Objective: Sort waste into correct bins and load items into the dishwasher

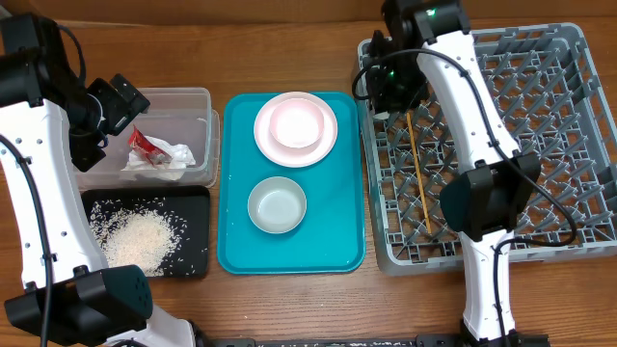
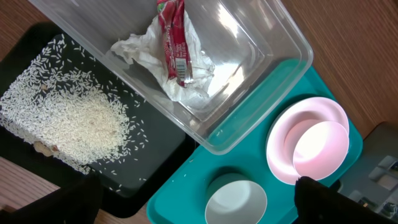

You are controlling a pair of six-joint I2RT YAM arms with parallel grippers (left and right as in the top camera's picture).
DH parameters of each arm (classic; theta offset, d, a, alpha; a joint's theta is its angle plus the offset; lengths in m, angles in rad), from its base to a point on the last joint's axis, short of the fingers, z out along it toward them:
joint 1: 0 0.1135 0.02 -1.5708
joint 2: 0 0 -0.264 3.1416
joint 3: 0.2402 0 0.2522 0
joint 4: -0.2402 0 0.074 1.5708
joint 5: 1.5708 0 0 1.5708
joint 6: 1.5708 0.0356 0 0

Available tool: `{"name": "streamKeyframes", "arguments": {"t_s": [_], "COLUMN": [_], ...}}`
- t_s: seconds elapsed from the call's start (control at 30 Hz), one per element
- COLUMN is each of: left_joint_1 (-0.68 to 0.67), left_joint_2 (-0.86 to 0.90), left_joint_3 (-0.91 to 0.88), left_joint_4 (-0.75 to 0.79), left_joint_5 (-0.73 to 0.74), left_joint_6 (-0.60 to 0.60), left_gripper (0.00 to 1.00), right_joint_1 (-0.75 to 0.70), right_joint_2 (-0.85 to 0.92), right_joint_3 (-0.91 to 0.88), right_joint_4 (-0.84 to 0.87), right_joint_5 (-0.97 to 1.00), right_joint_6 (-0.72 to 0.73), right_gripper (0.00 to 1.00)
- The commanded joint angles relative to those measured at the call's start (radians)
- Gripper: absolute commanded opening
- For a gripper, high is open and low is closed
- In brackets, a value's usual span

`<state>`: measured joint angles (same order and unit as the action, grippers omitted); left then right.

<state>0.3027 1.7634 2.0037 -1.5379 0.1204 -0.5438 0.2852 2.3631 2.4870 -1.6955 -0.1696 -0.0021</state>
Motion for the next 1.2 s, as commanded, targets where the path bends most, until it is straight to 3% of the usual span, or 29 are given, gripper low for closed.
{"name": "streamKeyframes", "arguments": {"t_s": [0.0,0.63,0.87,1.17], "left_joint_1": [-0.002,-0.002,-0.002,-0.002], "left_joint_2": [-0.024,-0.024,-0.024,-0.024], "left_joint_3": [0.019,0.019,0.019,0.019], "left_joint_4": [0.002,0.002,0.002,0.002], "left_joint_5": [0.001,0.001,0.001,0.001], "left_joint_6": [0.013,0.013,0.013,0.013], "left_gripper": [1.0,1.0,1.0,1.0], "right_joint_1": [0.007,0.043,0.047,0.047], "right_joint_2": [-0.029,-0.029,-0.029,-0.029], "right_joint_3": [-0.058,-0.204,-0.204,-0.204], "right_joint_4": [0.002,0.068,0.071,0.116], "right_joint_5": [-0.007,-0.007,-0.007,-0.008], "right_joint_6": [0.049,0.06,0.09,0.138], "right_gripper": [0.38,0.37,0.18,0.13]}}
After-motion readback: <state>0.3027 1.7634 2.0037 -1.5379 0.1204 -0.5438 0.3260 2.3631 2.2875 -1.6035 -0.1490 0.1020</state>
